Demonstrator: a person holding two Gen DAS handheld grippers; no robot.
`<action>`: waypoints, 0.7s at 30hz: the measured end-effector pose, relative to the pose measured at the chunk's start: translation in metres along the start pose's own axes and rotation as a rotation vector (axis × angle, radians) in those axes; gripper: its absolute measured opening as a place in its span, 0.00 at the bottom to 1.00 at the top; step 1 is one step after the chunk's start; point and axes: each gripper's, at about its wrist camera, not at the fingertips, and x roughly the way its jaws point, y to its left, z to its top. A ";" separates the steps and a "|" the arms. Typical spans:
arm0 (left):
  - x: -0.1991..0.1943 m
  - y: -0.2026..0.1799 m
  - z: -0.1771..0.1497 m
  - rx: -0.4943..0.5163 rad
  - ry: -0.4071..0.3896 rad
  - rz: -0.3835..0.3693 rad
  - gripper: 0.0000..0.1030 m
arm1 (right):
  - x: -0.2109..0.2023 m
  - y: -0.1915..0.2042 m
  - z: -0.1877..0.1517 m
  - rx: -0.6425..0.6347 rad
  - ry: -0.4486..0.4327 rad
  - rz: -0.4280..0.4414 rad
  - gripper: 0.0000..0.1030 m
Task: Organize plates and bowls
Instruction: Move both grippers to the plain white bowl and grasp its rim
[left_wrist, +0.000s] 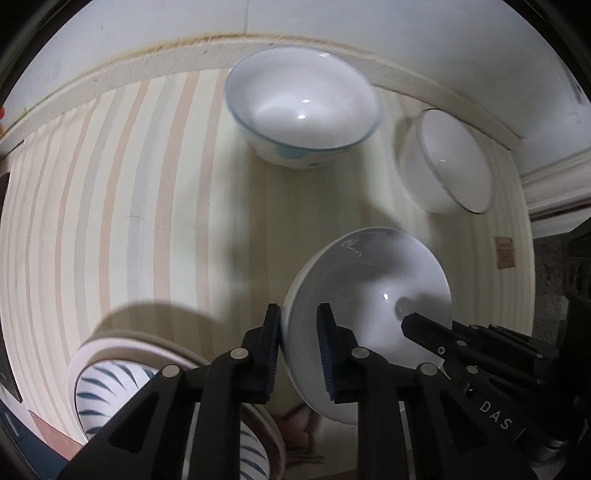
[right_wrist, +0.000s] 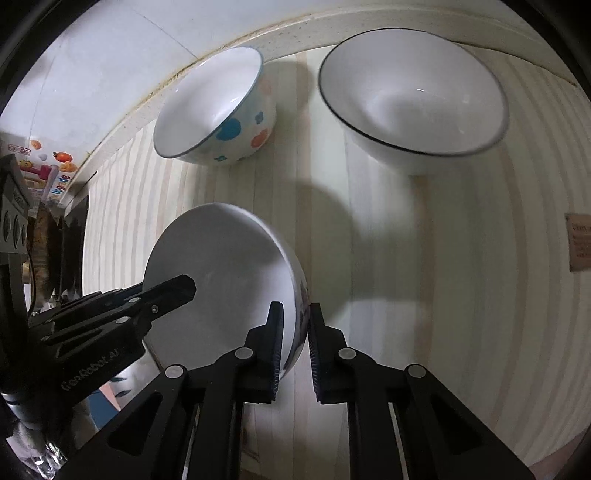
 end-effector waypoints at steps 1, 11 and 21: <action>-0.004 -0.003 -0.003 0.008 -0.006 0.001 0.17 | -0.005 0.000 -0.004 0.000 -0.004 0.003 0.14; -0.032 -0.037 -0.043 0.107 -0.047 0.002 0.17 | -0.055 -0.012 -0.054 0.017 -0.061 0.003 0.14; -0.008 -0.063 -0.073 0.157 -0.005 0.004 0.17 | -0.066 -0.038 -0.098 0.043 -0.033 -0.007 0.14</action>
